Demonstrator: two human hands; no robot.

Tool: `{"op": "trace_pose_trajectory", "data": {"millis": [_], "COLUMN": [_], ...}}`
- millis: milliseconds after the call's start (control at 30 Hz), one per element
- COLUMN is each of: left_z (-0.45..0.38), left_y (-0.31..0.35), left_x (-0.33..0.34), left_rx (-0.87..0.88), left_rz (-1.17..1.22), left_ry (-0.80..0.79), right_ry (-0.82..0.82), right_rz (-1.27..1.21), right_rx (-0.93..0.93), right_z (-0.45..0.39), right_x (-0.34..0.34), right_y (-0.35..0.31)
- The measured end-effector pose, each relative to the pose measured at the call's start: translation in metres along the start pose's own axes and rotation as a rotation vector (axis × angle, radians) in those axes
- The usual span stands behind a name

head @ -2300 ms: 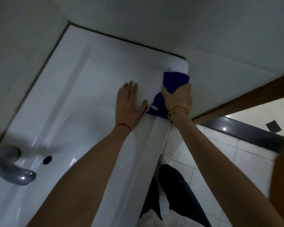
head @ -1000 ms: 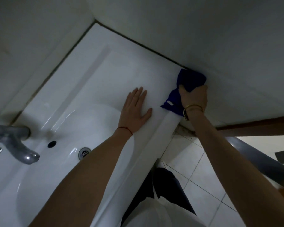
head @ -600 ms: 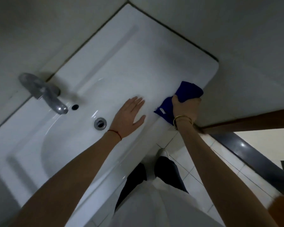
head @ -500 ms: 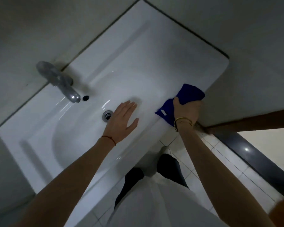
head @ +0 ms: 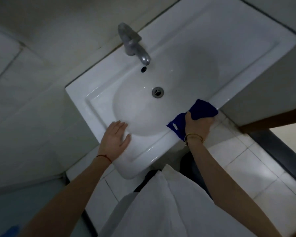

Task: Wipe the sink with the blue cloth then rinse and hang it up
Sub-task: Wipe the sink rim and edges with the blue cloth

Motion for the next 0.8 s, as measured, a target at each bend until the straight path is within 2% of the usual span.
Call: {"op": "trace_pose_trajectory", "data": {"millis": [300,433,567,700,800], "left_z": [0.006,0.008,0.009,0.009,0.009], "left_y": [-0.006,-0.009,-0.010,-0.010,-0.008], "left_x": [-0.001,0.000,0.002,0.001,0.000], "left_rx": [0.057,0.034,0.010,0.026,0.037], "left_rz": [0.081,0.084,0.099,0.107,0.109], "left_ry": [-0.022,-0.020,-0.020,-0.005,-0.002], "right_ry": [0.039,0.053,-0.010,-0.071,-0.053], "right_rz": [-0.048,-0.137,-0.154,-0.128,-0.132], "right_rx": [-0.003,0.052,0.044,0.028,0.028], "right_z": [0.005,0.062,0.130,0.103,0.063], "right_x": [-0.003,0.006,0.019,0.011,0.000], "right_y": [-0.012,0.011,0.044,0.035,0.013]}}
Point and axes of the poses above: each hand's wrist, its own z-axis away from the middle knuckle, its own x-axis out of the palm, y = z × x, the point moved 2 cm from there along -z, towards the middle knuckle, and after that the axes turned 11 degrees about y, right-handed, at the moved point
